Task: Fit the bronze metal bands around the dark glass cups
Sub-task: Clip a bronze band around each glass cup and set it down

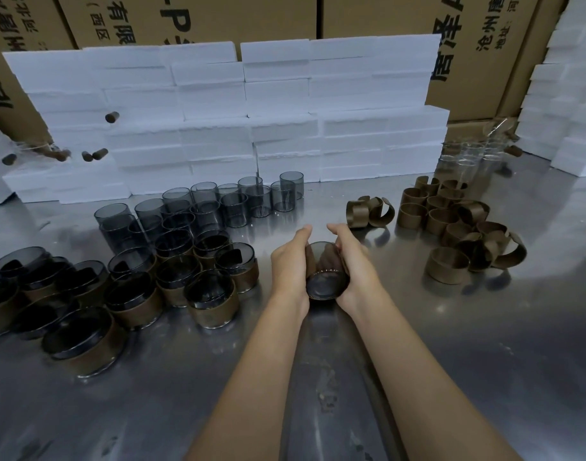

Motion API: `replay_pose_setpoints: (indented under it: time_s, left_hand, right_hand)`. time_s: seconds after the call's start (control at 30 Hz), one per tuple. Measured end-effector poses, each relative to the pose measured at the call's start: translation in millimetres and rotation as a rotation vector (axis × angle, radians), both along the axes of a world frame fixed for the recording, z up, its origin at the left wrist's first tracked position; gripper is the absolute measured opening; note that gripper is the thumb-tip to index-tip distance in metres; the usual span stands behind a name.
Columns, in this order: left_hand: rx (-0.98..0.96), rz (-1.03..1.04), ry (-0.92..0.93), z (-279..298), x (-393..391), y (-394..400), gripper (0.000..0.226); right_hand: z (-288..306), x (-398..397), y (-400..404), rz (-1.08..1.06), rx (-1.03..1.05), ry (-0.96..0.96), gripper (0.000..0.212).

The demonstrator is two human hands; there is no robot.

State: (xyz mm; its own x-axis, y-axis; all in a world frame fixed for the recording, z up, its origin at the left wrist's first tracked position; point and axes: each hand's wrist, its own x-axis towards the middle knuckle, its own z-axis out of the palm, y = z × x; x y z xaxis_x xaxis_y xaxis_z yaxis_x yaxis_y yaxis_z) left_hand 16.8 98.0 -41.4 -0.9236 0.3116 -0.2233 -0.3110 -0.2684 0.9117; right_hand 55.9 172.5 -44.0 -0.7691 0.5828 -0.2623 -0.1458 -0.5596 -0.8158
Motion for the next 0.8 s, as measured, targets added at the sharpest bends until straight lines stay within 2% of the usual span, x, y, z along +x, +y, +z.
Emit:
replay_pose_setpoints:
  time_s: [0.23, 0.43, 0.53, 0.63, 0.67, 0.8]
  left_hand:
    - [0.027, -0.042, 0.049, 1, 2, -2, 0.059]
    - [0.012, -0.008, 0.065, 0, 0, -1, 0.063]
    - [-0.049, -0.064, 0.108, -2, -4, -1, 0.057]
    - [-0.089, -0.253, 0.21, -1, -2, -4, 0.031]
    - [-0.103, -0.314, 0.228, -1, -1, -5, 0.033]
    - [-0.119, -0.492, 0.23, 1, 4, -7, 0.07]
  right_hand:
    - [7, 6, -3, 0.038, 0.038, -0.015, 0.036]
    - [8, 7, -3, 0.034, 0.079, -0.038, 0.03]
    - [9, 7, 1, -0.049, 0.143, -0.015, 0.037]
    - [12, 9, 8, -0.187, 0.276, 0.024, 0.032]
    - [13, 10, 11, -0.235, 0.296, 0.04, 0.031]
    - [16, 14, 20, -0.394, 0.31, 0.042, 0.051]
